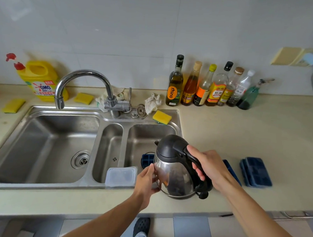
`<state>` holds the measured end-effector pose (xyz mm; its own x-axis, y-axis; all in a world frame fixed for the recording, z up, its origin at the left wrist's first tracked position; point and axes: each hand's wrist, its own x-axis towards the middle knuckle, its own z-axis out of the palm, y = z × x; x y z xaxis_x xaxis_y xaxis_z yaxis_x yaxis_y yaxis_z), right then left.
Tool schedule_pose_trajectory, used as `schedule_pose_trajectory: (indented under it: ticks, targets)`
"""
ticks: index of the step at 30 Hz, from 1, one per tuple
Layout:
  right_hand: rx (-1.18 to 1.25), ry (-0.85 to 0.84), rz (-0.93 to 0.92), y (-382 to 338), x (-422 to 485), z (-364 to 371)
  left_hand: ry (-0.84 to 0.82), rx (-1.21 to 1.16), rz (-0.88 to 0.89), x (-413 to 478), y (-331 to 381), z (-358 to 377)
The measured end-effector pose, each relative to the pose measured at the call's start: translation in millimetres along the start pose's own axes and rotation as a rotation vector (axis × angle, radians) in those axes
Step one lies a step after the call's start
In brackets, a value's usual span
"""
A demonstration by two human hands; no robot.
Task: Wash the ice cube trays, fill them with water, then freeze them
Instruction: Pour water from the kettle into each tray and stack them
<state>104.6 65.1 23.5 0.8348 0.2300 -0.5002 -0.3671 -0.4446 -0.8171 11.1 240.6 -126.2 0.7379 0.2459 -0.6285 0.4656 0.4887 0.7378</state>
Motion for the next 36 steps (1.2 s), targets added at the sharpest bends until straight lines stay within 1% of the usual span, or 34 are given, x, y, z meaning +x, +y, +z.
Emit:
schedule_pose_trajectory:
  ticks: [20, 36]
  targets:
    - [-0.050, 0.018, 0.017, -18, 6, 17, -0.014, -0.006, -0.078, 2, 6, -9]
    - [-0.109, 0.017, 0.037, -23, 10, 21, -0.004, -0.022, -0.100, 4, 4, -11]
